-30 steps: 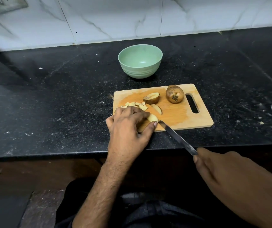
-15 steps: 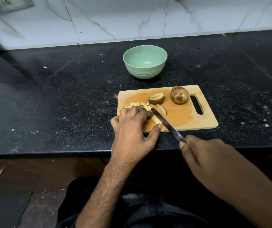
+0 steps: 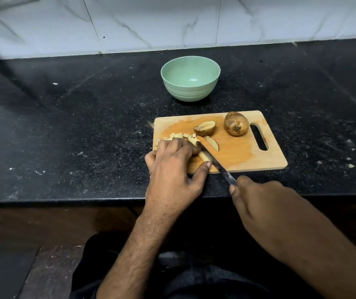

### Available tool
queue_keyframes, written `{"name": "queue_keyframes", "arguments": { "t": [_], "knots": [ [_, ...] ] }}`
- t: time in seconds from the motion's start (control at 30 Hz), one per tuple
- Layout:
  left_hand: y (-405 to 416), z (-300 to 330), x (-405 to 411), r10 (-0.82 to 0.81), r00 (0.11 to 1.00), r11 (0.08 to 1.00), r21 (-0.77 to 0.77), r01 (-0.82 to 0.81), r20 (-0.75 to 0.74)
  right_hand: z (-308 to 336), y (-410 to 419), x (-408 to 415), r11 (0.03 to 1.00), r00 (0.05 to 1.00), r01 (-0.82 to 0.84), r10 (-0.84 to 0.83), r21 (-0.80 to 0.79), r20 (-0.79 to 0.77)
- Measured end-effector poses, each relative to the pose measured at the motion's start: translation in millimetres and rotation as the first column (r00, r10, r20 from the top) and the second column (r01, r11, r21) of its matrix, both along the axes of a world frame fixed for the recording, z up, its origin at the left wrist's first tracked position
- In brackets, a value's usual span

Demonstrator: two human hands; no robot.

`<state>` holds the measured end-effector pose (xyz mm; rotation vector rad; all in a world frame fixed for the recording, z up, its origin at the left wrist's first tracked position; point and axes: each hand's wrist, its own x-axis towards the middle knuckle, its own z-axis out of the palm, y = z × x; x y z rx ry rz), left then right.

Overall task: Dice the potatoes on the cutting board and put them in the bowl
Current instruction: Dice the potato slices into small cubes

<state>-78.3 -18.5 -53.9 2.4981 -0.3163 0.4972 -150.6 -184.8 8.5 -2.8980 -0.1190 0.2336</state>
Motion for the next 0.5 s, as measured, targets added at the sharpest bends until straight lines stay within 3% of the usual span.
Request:
{"name": "queue_keyframes", "arguments": {
  "t": [0.5],
  "knots": [
    [1.3,-3.3,3.7,0.020,1.000,0.996,-0.087,-0.021,-0.015,8.2,-2.8,2.1,1.000,0.999,-0.003,0.002,-0.026,-0.039]
  ]
}}
